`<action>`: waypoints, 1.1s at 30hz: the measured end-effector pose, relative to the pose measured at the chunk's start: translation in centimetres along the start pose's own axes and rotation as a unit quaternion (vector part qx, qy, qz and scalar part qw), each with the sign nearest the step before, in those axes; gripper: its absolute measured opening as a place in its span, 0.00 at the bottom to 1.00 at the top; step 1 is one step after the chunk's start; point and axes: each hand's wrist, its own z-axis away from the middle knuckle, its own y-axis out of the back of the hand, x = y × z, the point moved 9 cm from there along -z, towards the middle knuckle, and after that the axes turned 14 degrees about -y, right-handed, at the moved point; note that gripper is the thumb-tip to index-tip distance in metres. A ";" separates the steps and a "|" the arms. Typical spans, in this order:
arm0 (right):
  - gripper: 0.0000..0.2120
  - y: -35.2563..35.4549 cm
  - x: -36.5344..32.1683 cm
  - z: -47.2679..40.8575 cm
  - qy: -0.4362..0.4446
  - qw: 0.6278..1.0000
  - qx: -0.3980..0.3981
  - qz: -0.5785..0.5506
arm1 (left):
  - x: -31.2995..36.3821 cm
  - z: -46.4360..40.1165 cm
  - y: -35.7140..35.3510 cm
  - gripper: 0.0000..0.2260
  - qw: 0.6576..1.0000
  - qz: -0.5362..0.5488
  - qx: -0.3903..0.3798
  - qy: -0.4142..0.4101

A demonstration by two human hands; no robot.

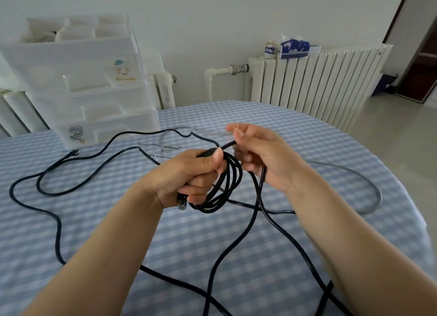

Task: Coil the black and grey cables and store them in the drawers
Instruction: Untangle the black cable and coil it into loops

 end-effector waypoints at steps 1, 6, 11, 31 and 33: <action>0.14 -0.1 0.0 0.1 -0.009 0.999 -0.027 -0.038 | 0.1 0.0 0.2 0.16 1.000 0.016 0.006 -0.003; 0.12 0.4 0.3 -0.3 -0.008 0.993 0.048 0.111 | 0.7 0.1 0.9 0.23 0.995 0.094 0.005 -0.035; 0.25 -0.7 0.6 -0.4 0.024 0.962 0.112 0.249 | 1.6 -0.2 1.3 0.22 0.978 0.194 0.017 -0.074; 0.34 -4.2 6.1 -1.2 -0.058 0.812 0.061 0.577 | 4.0 2.2 7.1 0.23 0.836 0.287 0.389 -0.260; 0.41 -4.3 6.0 -0.7 -0.074 0.825 0.047 0.558 | 4.4 2.7 7.6 0.24 0.821 0.269 0.419 -0.278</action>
